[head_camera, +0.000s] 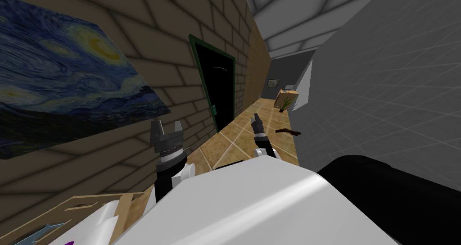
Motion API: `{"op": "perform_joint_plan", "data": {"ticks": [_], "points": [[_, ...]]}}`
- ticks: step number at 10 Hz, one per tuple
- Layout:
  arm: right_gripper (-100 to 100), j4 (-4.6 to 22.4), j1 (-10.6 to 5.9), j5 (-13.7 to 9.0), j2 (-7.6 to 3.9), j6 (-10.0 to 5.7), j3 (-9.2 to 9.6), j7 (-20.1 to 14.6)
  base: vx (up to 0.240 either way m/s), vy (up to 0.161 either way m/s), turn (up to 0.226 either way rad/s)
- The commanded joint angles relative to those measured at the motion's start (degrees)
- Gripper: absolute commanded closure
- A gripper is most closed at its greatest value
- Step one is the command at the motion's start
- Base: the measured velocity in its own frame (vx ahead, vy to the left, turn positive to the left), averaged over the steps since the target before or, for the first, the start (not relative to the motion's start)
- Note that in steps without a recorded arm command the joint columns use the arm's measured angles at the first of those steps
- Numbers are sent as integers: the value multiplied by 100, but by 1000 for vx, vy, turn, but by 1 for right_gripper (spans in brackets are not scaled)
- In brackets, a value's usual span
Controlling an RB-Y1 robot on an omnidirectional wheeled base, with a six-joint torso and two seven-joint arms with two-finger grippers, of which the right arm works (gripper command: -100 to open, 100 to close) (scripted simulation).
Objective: Pull the door open
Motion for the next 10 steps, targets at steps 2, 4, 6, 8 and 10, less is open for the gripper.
{"op": "perform_joint_plan", "data": {"ticks": [2,4,6,8,10], "points": [[-100,263,-167,80,-119,9,112,231,134,-6,-20],[-100,428,-273,130,-182,14,183,377,187,12,-16],[-100,632,-403,192,-252,21,270,556,146,10,-18],[-100,874,-558,265,-321,29,373,769,134,9,-22],[-100,1134,-723,344,-390,37,483,997,111,4,-20]]}}
